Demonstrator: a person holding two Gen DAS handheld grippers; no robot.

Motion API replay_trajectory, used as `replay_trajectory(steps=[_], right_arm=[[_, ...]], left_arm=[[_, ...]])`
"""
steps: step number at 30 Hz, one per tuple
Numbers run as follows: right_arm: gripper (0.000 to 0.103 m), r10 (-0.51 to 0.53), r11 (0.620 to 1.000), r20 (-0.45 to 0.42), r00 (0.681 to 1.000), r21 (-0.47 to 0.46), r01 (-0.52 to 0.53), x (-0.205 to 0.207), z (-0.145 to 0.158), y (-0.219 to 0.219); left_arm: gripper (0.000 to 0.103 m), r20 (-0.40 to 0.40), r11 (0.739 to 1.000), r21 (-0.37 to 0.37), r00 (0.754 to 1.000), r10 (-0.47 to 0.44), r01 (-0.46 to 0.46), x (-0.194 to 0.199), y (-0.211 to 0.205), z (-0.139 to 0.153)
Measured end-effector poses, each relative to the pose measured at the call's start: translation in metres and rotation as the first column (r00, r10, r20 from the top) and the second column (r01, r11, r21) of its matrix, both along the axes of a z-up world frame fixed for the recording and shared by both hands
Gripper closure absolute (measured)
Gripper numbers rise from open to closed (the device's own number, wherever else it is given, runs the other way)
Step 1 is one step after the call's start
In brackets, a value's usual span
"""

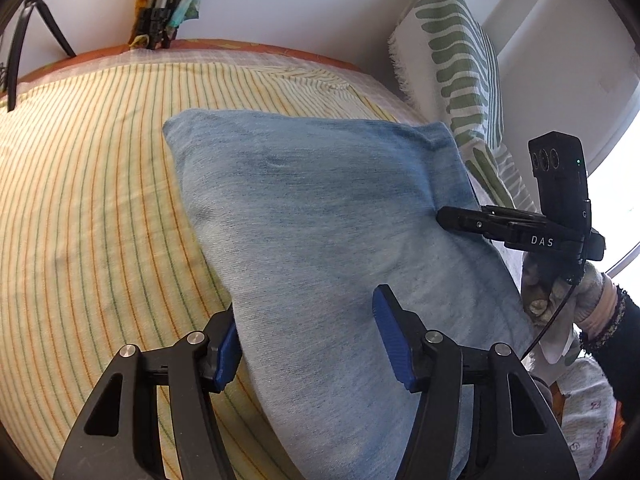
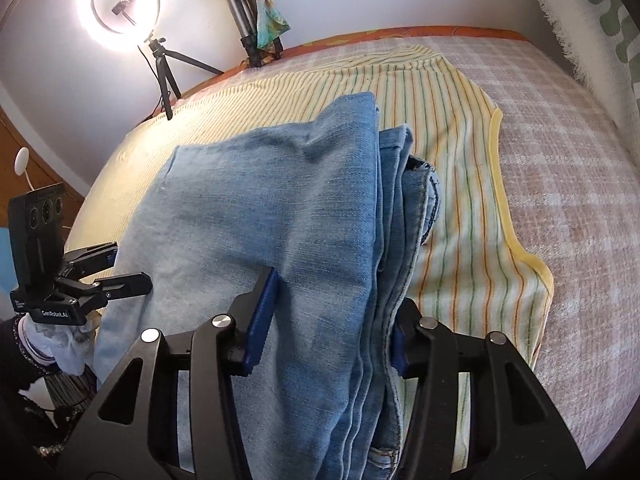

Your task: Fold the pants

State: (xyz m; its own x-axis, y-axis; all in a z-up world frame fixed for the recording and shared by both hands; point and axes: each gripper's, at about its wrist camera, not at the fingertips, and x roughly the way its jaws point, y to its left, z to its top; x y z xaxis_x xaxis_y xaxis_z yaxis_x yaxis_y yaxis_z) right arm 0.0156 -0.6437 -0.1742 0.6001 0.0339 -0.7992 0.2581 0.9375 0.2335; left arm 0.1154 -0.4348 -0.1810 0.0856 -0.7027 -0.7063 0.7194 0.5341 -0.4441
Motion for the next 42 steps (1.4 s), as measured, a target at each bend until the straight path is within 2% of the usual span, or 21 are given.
replay_trajectory(steps=[3,5,7,9,11,15,19,22,25,29,34,39,42], right_arm=[[0.054,-0.010,1.000,-0.021,1.000,-0.029,0.009,0.002,0.004,0.006],[0.059,-0.016,0.998,-0.032,0.999,-0.056,0.014,0.003,0.008,0.010],[0.071,-0.018,0.995,-0.036,0.999,-0.104,0.014,0.003,0.014,0.017],[0.078,-0.012,0.992,-0.045,0.999,-0.126,0.007,0.002,0.021,0.022],[0.080,-0.013,0.990,-0.042,0.999,-0.143,0.007,0.001,0.026,0.028],[0.083,0.000,0.982,-0.030,1.000,-0.189,-0.006,-0.002,0.041,0.040],[0.084,0.011,0.977,0.012,1.000,-0.212,-0.008,-0.008,0.059,0.054],[0.085,0.022,0.971,0.018,1.000,-0.240,-0.017,-0.012,0.072,0.065],[0.085,0.028,0.958,-0.020,0.999,-0.285,-0.032,-0.011,0.070,0.069],[0.085,-0.013,0.970,-0.031,0.999,-0.242,0.005,-0.011,0.061,0.059],[0.085,0.001,0.969,0.017,1.000,-0.246,0.003,-0.018,0.064,0.063],[0.085,0.015,0.950,0.088,0.996,-0.313,0.014,-0.030,0.083,0.081],[0.085,-0.001,0.946,0.118,0.993,-0.323,0.039,-0.037,0.097,0.080]], left_arm=[[0.052,0.018,1.000,-0.005,1.000,-0.003,0.003,-0.003,0.000,0.003],[0.062,0.037,1.000,-0.010,0.999,-0.005,0.005,-0.004,0.002,0.006],[0.067,0.045,1.000,-0.018,0.999,-0.008,0.009,-0.006,0.004,0.010],[0.072,0.058,1.000,-0.023,0.998,-0.010,0.011,-0.007,0.006,0.012],[0.080,0.069,0.999,-0.036,0.998,-0.010,0.012,-0.009,0.008,0.016],[0.087,0.087,0.998,-0.064,0.996,-0.020,0.026,-0.014,0.013,0.024],[0.089,0.051,0.994,-0.104,0.998,-0.038,0.043,-0.014,0.017,0.033],[0.089,0.062,0.991,-0.118,0.996,-0.057,0.064,-0.016,0.018,0.043],[0.089,0.083,0.991,-0.110,0.994,-0.074,0.083,-0.017,0.013,0.042],[0.089,0.051,0.990,-0.121,0.997,-0.062,0.068,-0.012,0.011,0.036],[0.089,0.058,0.989,-0.129,0.996,-0.071,0.078,-0.015,0.014,0.041],[0.090,0.081,0.982,-0.162,0.993,-0.082,0.094,-0.021,0.015,0.057],[0.090,0.094,0.976,-0.190,0.991,-0.094,0.110,-0.023,0.012,0.069]])
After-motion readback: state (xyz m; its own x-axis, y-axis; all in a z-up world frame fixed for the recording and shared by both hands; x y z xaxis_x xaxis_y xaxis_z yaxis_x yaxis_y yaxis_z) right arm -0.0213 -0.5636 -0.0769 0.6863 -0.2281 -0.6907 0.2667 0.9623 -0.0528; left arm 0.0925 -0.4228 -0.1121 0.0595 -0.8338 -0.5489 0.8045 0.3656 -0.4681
